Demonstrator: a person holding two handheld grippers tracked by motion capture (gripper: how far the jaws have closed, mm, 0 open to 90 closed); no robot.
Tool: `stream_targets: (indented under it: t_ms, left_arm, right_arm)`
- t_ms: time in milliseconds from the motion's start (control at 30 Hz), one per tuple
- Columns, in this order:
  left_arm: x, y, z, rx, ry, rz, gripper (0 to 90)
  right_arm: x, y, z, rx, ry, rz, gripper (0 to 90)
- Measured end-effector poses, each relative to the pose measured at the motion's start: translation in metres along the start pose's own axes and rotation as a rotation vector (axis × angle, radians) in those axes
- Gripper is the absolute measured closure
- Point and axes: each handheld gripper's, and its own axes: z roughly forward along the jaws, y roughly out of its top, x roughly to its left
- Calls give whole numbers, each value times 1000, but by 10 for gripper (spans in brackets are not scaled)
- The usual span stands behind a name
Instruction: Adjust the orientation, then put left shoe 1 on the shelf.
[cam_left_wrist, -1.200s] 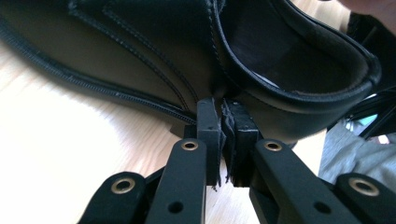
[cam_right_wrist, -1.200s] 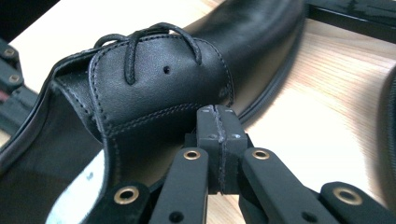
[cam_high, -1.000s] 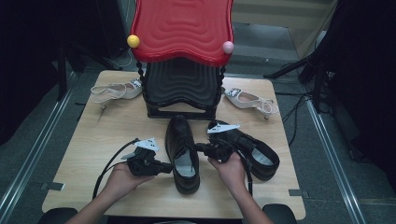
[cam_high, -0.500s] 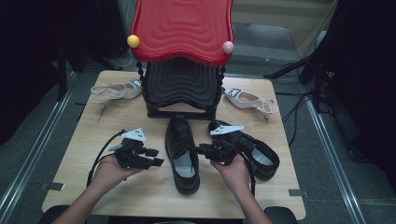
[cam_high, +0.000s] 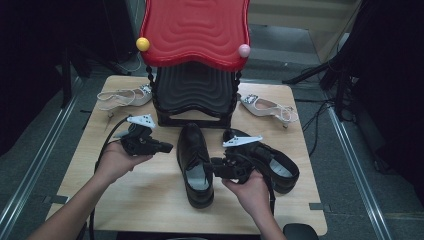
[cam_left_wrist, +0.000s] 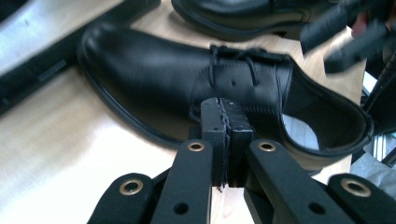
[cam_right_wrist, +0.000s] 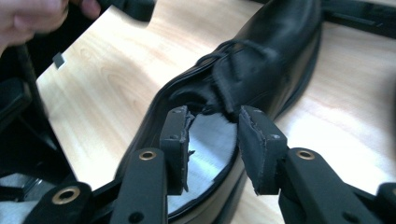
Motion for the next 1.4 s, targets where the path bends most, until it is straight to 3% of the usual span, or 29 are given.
stream_targets:
  t_ms: [200, 467, 800, 1000, 1400]
  left_arm:
    - [6, 23, -11, -26, 0, 10, 892]
    - [10, 49, -26, -43, 20, 30, 900]
    - [8, 81, -40, -43, 47, 75, 899]
    - [11, 96, -45, -45, 38, 74, 899]
    - [16, 132, -71, -74, 74, 78, 897]
  right_arm:
    - [14, 2, 6, 54, -1, -21, 617]
    - [27, 6, 22, 80, 3, -42, 593]
    - [33, 10, 34, 112, 16, -28, 587]
    - [38, 11, 51, 160, 20, -16, 554]
    - [38, 14, 81, 250, 11, -9, 566]
